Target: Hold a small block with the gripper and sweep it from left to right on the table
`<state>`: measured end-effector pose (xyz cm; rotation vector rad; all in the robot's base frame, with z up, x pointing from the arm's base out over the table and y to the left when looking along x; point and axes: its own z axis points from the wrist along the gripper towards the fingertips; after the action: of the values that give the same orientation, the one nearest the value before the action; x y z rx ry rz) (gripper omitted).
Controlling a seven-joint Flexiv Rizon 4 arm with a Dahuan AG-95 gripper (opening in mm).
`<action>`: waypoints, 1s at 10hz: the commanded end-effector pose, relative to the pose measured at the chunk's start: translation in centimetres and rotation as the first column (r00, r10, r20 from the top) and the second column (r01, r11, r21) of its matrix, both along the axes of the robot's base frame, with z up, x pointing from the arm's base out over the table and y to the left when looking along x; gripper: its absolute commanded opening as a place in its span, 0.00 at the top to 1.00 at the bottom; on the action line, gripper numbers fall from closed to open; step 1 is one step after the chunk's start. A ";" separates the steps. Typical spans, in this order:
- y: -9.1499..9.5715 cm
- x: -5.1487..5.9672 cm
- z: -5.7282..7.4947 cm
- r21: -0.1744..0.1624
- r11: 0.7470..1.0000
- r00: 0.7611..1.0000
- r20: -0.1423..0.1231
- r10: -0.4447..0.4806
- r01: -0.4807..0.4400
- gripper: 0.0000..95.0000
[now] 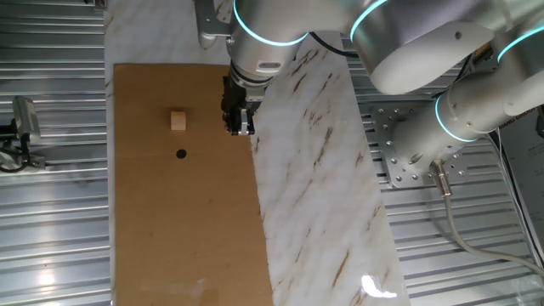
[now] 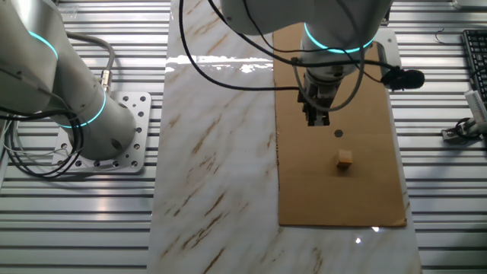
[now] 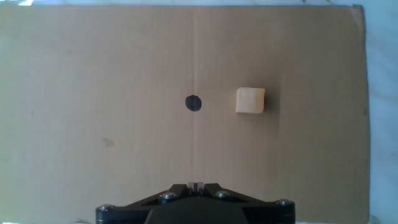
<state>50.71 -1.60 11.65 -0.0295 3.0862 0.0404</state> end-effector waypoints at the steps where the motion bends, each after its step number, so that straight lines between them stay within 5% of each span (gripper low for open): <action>1: -0.2 -0.1 -0.1 0.000 1.000 1.000 0.003 0.004 -0.004 1.00; 10: -1.1 -1.2 -1.4 0.001 1.000 0.999 0.031 0.016 -0.016 1.00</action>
<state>49.33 -2.90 10.29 -0.0550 3.0521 0.0414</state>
